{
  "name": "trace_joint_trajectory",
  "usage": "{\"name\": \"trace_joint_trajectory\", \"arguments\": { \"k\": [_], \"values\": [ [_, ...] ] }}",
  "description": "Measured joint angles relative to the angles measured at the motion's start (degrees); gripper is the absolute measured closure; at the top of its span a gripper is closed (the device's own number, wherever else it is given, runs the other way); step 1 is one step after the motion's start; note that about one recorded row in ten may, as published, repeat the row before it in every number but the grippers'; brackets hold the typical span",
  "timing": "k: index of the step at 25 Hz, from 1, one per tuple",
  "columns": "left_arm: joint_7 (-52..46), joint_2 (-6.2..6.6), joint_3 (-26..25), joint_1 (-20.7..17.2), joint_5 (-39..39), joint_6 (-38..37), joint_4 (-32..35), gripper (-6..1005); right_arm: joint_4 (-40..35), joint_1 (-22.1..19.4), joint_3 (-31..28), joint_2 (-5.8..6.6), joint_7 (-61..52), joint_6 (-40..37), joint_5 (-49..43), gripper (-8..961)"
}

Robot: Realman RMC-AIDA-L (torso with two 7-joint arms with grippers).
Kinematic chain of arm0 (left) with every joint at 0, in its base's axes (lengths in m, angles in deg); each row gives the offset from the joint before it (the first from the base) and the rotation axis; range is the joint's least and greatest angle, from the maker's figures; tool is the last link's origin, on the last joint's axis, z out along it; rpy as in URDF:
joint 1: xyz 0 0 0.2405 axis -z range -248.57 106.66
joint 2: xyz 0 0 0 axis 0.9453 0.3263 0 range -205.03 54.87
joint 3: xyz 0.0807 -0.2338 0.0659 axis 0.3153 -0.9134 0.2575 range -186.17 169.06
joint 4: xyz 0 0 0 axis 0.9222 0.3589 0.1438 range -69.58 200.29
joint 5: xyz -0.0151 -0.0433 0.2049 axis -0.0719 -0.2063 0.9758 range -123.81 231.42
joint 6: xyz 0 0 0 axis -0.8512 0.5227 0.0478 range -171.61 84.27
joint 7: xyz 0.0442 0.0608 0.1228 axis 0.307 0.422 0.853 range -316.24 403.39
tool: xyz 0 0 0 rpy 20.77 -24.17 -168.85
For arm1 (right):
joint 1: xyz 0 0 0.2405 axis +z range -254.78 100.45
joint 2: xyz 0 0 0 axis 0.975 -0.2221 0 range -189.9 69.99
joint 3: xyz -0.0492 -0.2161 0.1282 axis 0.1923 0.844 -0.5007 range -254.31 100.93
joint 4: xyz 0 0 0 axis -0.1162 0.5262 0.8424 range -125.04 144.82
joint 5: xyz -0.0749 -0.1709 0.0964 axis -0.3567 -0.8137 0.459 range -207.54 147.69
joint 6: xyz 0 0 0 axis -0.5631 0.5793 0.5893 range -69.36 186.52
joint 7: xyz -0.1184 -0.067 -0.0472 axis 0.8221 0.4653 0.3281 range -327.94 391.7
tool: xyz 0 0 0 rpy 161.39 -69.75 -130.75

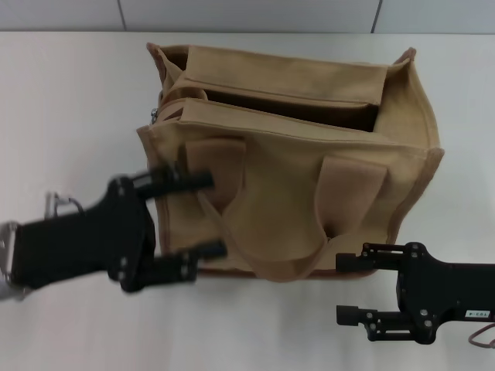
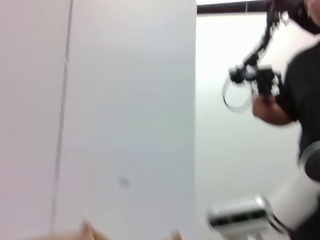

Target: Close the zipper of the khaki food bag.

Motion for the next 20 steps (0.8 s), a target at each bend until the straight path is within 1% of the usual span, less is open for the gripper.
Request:
{"name": "trace_joint_trajectory", "arguments": {
  "k": [1, 2, 3, 4, 5, 6, 7, 9, 10, 14, 15, 16, 17, 19, 20],
  "values": [
    [0.0, 0.0, 0.0, 0.0, 0.0, 0.0, 0.0, 229, 0.0, 0.0, 0.0, 0.0, 0.0, 0.0, 0.0, 260],
    [0.89, -0.14, 0.6, 0.26, -4.05, -0.28, -0.54, 230, 0.0, -0.05, -0.04, 0.0, 0.0, 0.11, 0.01, 260],
    [1.19, -0.17, 1.08, 0.36, -6.37, -0.34, -0.87, 230, 0.0, -0.05, -0.04, 0.0, 0.0, 0.11, 0.01, 260],
    [1.38, -0.2, 2.01, 0.42, -10.95, -0.41, -1.38, 230, 0.02, -0.12, -0.05, 0.0, 0.0, 0.21, 0.07, 260],
    [1.36, -0.21, 2.61, 0.42, -13.46, -0.45, -1.64, 231, 0.26, -0.23, -0.05, 0.0, 0.0, 0.45, 0.26, 260],
    [1.36, -0.21, 2.61, 0.42, -13.46, -0.45, -1.64, 231, 0.26, -0.23, -0.05, 0.0, 0.0, 0.45, 0.26, 260],
    [1.25, -0.21, 3.47, 0.4, -16.43, -0.51, -1.88, 232, 0.53, -0.28, -0.05, 0.0, 0.03, 0.68, 0.48, 260],
    [1.25, -0.21, 3.47, 0.4, -16.43, -0.51, -1.88, 232, 0.66, -0.31, -0.05, 0.0, 0.08, 0.71, 0.5, 260],
    [1.27, -0.36, 5.53, -0.16, -27.19, -0.23, -3.07, 233, 0.82, -0.35, -0.05, 0.0, 0.12, 0.72, 0.55, 260],
    [1.59, -0.22, 4.96, -0.29, -29.7, 0.81, -4.16, 234, 0.9, -0.49, -0.05, 0.0, 0.13, 0.72, 0.57, 260],
    [1.69, 0.39, 2.64, -1.13, -30.19, 4.84, -4.38, 235, 0.9, -0.54, -0.05, 0.0, 0.14, 0.71, 0.57, 260],
    [1.69, 0.39, 2.64, -1.13, -30.19, 4.84, -4.38, 235, 0.9, -0.54, -0.05, 0.0, 0.14, 0.71, 0.57, 260],
    [1.71, 0.88, 1.69, -1.86, -30.05, 7.08, -3.99, 235, 0.9, -0.54, -0.05, 0.0, 0.15, 0.64, 0.57, 260],
    [1.71, 0.88, 1.69, -1.86, -30.05, 7.08, -3.99, 236, 0.89, -0.54, -0.05, 0.0, 0.16, 0.45, 0.57, 260],
    [1.44, 3.16, 0.64, -3.92, -29.41, 12.73, -3.37, 236, 0.88, -0.53, -0.05, 0.0, 0.16, 0.38, 0.56, 260]
  ]
}}
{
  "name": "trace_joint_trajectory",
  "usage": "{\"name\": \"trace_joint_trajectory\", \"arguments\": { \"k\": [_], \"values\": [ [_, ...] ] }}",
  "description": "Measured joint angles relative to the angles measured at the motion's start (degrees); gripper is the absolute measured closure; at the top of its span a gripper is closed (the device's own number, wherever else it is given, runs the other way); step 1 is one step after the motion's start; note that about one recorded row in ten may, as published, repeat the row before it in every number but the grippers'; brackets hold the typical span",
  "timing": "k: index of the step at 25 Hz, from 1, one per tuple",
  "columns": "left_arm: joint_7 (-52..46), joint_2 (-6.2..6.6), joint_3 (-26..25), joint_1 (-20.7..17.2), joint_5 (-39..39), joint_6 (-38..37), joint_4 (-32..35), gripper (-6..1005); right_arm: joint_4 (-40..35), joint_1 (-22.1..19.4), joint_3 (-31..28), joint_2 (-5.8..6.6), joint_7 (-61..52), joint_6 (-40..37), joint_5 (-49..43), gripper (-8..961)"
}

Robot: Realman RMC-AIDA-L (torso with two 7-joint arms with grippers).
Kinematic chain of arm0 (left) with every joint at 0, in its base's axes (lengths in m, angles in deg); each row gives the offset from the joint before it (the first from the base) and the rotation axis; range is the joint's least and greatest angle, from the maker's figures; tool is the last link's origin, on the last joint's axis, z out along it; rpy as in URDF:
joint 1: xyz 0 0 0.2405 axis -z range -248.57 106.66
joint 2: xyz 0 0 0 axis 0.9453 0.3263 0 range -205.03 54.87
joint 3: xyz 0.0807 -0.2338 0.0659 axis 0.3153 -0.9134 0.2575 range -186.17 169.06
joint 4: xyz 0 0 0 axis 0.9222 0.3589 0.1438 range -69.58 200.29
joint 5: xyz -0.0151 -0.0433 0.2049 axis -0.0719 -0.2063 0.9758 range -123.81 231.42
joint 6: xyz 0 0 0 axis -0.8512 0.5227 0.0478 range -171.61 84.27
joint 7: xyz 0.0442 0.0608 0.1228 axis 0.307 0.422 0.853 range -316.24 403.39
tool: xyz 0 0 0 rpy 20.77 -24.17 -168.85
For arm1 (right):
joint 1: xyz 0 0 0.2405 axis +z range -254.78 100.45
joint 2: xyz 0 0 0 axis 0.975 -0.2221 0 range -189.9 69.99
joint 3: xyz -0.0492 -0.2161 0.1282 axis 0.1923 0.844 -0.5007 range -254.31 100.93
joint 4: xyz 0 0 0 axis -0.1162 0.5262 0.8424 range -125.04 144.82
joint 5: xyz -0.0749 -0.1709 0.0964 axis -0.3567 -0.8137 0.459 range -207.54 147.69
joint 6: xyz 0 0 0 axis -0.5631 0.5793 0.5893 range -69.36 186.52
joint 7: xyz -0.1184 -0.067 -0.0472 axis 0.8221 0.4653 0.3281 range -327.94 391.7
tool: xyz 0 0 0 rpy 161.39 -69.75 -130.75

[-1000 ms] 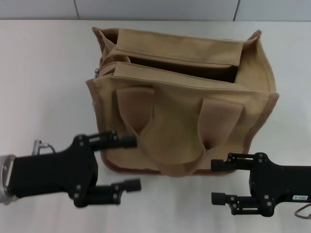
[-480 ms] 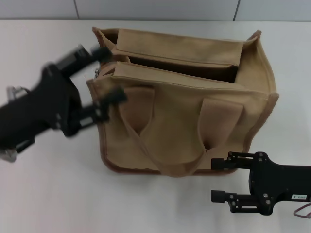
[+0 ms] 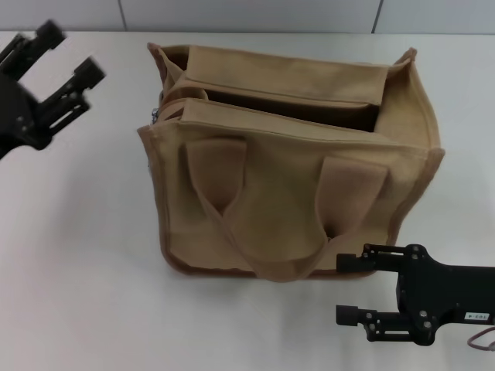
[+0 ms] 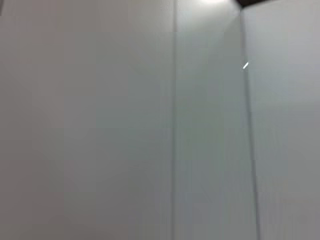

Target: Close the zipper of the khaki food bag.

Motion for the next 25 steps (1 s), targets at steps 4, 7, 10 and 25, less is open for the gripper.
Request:
{"name": "trace_joint_trajectory", "arguments": {
  "k": [4, 7, 10, 25],
  "values": [
    [-0.43, 1.59, -0.02, -0.94, 1.91, 3.37, 0.06, 238, -0.03, 0.0, 0.0, 0.0, 0.01, -0.07, 0.0, 260],
    [-1.93, 3.5, -0.04, -1.84, 7.18, 8.6, 0.38, 239, -0.09, 0.12, 0.0, 0.01, 0.01, -0.15, 0.04, 260],
    [-2.16, 3.61, -0.06, -1.44, 11.54, 9.08, 0.69, 240, -0.07, 0.23, 0.0, 0.07, 0.01, -0.17, 0.08, 260],
    [-0.04, 0.95, 0.24, 2.22, 19.04, 10.48, 1.45, 246, 0.0, 0.12, -0.71, 0.08, -0.14, -0.15, 0.09, 260]
  ]
}}
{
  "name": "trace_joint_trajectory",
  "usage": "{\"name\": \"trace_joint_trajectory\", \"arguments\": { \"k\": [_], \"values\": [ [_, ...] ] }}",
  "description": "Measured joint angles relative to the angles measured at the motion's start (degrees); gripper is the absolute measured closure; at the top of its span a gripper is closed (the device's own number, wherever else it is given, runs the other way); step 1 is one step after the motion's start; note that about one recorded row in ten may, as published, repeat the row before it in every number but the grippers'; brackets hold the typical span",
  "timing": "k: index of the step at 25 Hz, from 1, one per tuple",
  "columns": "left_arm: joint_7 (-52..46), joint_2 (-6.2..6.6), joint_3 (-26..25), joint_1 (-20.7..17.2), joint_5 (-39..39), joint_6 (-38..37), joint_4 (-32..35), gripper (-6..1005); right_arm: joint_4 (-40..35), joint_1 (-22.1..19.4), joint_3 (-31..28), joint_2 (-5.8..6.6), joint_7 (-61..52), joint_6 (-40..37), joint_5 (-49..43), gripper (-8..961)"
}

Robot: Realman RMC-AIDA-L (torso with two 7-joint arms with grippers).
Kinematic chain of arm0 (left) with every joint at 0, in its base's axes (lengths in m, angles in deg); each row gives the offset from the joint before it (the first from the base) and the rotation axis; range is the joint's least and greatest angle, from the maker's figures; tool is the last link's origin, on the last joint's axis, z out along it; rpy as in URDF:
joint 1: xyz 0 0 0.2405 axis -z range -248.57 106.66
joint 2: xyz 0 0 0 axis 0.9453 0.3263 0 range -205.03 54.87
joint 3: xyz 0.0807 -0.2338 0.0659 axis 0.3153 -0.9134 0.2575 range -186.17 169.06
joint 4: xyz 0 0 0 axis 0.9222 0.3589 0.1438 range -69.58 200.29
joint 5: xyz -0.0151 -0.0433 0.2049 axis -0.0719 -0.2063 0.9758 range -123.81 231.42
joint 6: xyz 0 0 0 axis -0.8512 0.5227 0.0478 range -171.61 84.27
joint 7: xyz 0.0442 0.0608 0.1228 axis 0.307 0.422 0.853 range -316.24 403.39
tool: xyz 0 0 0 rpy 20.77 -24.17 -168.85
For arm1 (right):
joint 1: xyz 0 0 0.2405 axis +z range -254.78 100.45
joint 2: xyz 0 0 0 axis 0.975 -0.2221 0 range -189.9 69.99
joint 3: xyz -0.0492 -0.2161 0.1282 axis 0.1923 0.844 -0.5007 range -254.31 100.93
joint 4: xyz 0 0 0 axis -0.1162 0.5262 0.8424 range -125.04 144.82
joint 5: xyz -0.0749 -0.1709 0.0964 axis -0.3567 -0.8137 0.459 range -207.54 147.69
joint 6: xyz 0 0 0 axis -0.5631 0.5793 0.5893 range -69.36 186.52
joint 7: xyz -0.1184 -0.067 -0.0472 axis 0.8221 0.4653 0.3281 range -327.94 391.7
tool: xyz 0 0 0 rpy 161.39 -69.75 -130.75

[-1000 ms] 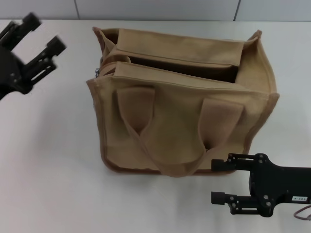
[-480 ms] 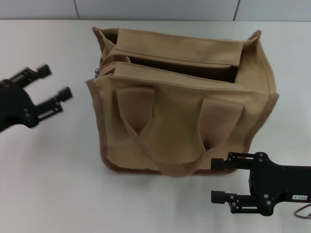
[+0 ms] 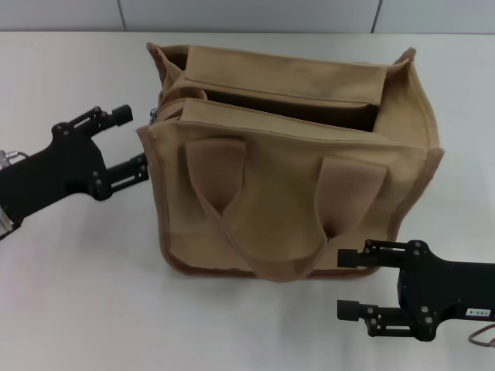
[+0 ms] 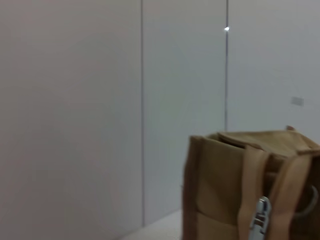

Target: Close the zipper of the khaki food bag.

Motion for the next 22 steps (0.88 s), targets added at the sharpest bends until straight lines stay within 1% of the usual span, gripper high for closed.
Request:
{"name": "trace_joint_trajectory", "arguments": {
  "k": [1, 2, 3, 5, 6, 9, 10, 16, 20, 22],
  "values": [
    [0.89, -1.04, -0.63, 0.81, -0.22, 2.2, 0.26, 246, 0.0, -0.02, -0.02, 0.0, -0.04, -0.01, 0.0, 260],
    [0.89, -1.04, -0.63, 0.81, -0.22, 2.2, 0.26, 246, 0.0, -0.08, -0.1, 0.0, -0.08, -0.02, 0.0, 260],
    [1.38, -1.57, -2.43, 1.07, -0.3, 2.56, 0.4, 247, 0.0, -0.08, -0.1, 0.0, -0.08, -0.02, 0.0, 260],
    [1.38, -1.57, -2.43, 1.07, -0.3, 2.56, 0.4, 248, 0.0, -0.11, -0.44, -0.04, -0.1, -0.03, 0.0, 260],
    [4.12, -2.79, -6.96, 1.17, -0.41, 2.41, 0.47, 248, 0.0, -0.11, -0.58, -0.04, -0.1, -0.03, 0.0, 260],
    [5.13, -3.15, -7.99, 1.21, -0.41, 2.31, 0.5, 249, 0.0, -0.08, -0.77, -0.06, -0.13, -0.06, 0.0, 260],
    [6.25, -3.52, -8.98, 1.27, -0.41, 2.24, 0.57, 249, 0.0, 0.0, -0.78, -0.07, -0.23, -0.06, 0.0, 260],
    [7.72, -3.63, -9.48, 0.96, -0.43, 1.48, 0.59, 252, 0.0, 0.05, -1.07, -0.09, -0.31, 0.1, -0.01, 260],
    [8.03, -3.09, -9.66, 0.25, -0.46, 1.06, 0.59, 253, 0.0, 0.02, -1.42, -0.09, -0.31, 0.13, -0.01, 260],
    [8.12, -3.07, -9.71, 0.17, -0.47, 1.01, 0.59, 254, 0.0, 0.02, -1.44, -0.09, -0.31, 0.13, 0.0, 260]
  ]
}}
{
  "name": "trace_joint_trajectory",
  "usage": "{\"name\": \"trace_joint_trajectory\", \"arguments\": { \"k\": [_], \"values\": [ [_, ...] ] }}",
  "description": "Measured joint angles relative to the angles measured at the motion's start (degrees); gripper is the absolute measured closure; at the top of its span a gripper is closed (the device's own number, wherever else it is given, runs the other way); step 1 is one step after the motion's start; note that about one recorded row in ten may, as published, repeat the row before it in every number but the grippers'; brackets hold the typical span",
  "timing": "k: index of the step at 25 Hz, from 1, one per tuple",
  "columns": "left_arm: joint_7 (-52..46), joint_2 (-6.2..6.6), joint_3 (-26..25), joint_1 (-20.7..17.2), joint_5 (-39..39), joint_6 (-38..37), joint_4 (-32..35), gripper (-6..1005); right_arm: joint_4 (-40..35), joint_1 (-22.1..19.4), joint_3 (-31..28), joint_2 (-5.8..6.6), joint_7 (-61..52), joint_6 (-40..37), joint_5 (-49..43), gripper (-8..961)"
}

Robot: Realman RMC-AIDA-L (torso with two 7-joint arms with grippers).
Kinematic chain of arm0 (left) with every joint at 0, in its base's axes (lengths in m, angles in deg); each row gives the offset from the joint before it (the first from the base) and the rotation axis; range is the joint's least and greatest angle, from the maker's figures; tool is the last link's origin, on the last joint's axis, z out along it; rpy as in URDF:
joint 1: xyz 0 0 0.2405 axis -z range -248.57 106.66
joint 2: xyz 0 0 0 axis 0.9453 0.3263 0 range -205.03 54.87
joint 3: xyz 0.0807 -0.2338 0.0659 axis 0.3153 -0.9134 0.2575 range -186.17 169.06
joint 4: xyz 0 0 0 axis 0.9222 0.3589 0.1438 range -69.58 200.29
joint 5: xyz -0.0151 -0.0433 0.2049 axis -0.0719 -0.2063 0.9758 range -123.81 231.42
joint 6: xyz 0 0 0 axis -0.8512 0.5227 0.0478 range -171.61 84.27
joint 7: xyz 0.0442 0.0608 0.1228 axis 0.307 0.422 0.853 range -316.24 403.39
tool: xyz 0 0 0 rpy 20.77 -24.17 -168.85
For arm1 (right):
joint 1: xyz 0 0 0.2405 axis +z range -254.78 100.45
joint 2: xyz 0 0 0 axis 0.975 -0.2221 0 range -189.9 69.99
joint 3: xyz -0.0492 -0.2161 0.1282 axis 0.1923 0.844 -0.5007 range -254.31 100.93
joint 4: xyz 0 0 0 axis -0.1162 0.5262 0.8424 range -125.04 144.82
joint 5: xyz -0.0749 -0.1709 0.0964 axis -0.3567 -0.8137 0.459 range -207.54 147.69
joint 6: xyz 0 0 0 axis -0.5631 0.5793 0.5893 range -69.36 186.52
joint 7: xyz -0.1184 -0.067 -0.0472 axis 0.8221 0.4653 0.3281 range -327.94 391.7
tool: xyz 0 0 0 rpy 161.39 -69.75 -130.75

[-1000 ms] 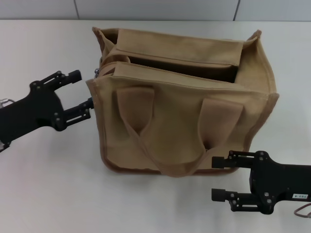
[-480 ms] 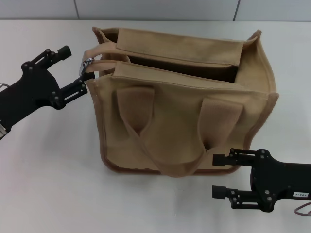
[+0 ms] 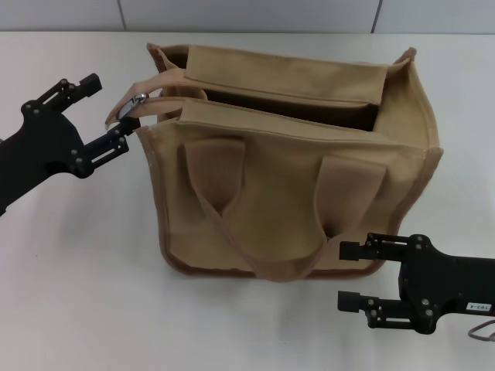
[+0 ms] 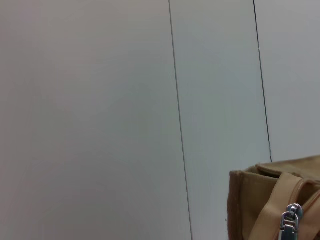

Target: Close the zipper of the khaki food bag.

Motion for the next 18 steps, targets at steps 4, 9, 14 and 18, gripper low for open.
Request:
{"name": "trace_joint_trajectory", "arguments": {
  "k": [4, 9, 14, 18],
  "values": [
    [0.44, 0.08, -0.1, -0.31, 0.0, -0.56, 0.0, 255, 0.0, 0.12, 0.0, 0.0, 0.0, -0.13, 0.0, 260],
    [2.86, -0.24, -0.65, -0.7, -0.01, -0.84, -0.01, 257, 0.01, 0.14, 0.01, 0.0, 0.02, -0.17, 0.0, 260],
    [4.26, -0.69, -1.28, -0.63, -0.06, -0.89, -0.01, 259, 0.19, 0.13, 0.03, 0.0, 0.09, -0.2, 0.0, 260],
    [4.62, -0.74, -1.4, -0.49, -0.08, -1.38, -0.01, 261, 0.2, 0.04, -0.03, 0.0, 0.22, -0.25, 0.0, 260]
  ]
}}
